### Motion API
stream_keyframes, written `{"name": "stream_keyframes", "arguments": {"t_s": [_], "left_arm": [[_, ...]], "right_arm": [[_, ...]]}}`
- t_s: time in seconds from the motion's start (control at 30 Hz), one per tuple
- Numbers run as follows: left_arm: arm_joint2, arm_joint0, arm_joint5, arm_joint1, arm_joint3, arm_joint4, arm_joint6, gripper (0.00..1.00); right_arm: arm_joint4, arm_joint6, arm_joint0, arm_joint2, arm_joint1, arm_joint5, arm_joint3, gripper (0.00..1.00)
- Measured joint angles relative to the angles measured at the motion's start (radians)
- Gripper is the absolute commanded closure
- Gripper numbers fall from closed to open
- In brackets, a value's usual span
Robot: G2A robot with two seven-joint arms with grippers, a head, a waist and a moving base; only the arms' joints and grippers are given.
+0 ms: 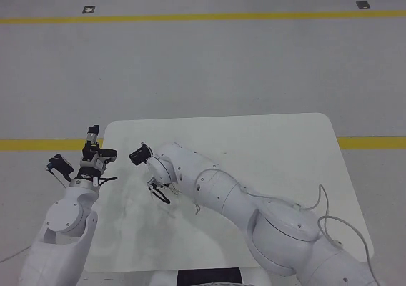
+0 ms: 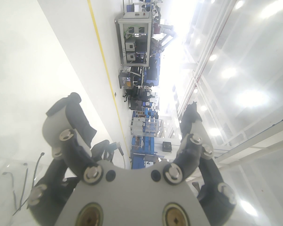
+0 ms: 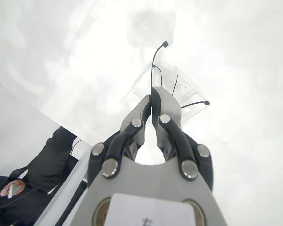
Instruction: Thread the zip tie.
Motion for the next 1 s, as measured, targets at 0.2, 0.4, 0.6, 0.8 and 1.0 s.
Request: {"name": "stream_keyframes", "arguments": {"t_s": [0.2, 0.4, 0.6, 0.8, 1.0], "left_arm": [[0.000, 0.000, 0.000, 0.000, 0.000, 0.000, 0.000, 0.00], [0.000, 0.000, 0.000, 0.000, 0.000, 0.000, 0.000, 0.00], [0.000, 0.000, 0.000, 0.000, 0.000, 0.000, 0.000, 0.00], [0.000, 0.000, 0.000, 0.000, 0.000, 0.000, 0.000, 0.00], [0.000, 0.000, 0.000, 0.000, 0.000, 0.000, 0.000, 0.00]], "right_arm": [[0.000, -0.041, -0.028, 0.060, 0.048, -0.033, -0.071, 1.00], [0.002, -0.043, -0.070, 0.131, 0.104, -0.079, -0.167, 1.00], [0.001, -0.044, -0.072, 0.135, 0.107, -0.081, -0.171, 1.00], [0.001, -0.044, -0.073, 0.135, 0.107, -0.081, -0.171, 1.00], [0.036, -0.111, -0.096, 0.190, 0.121, -0.084, -0.163, 1.00]]}}
